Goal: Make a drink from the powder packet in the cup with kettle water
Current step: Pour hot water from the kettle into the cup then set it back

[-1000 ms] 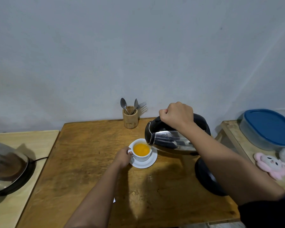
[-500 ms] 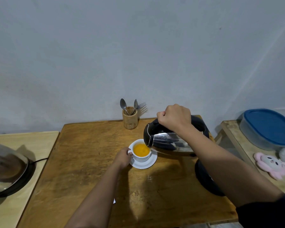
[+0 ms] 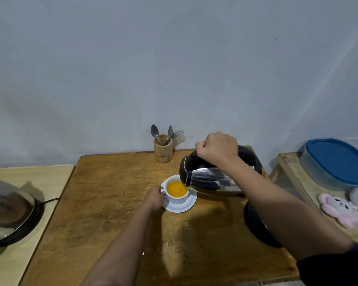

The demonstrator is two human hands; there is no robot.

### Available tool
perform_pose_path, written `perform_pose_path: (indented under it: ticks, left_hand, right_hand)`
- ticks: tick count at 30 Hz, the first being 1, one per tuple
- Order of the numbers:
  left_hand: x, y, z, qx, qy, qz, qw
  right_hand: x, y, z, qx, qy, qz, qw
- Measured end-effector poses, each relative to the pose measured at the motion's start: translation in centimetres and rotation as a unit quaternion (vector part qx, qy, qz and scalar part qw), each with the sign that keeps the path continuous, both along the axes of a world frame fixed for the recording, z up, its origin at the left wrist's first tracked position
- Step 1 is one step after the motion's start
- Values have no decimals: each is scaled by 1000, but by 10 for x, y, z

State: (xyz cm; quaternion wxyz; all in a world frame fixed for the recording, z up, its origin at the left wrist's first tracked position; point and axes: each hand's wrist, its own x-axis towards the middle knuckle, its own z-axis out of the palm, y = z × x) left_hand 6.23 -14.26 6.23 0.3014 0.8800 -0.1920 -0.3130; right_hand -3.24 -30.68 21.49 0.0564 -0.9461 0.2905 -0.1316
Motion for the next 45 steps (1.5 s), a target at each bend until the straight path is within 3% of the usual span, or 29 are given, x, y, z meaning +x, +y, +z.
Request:
perform_pose_path:
  ticks: [21, 32, 38, 45]
  left_hand:
    - [0, -1, -8, -18, -10, 5, 1000]
    - [-3, -5, -18, -11, -28, 28, 999]
    - [-4, -9, -22, 3, -50, 48, 998]
    - [-6, -7, -35, -24, -97, 52, 994]
  right_hand:
    - [-3, 2, 0, 5, -5, 22, 1000]
    - [-21, -18, -6, 67, -81, -53, 993]
    - [-48, -37, -13, 168, -156, -152, 961]
    - [-100, -69, -25, 259, -250, -290, 887]
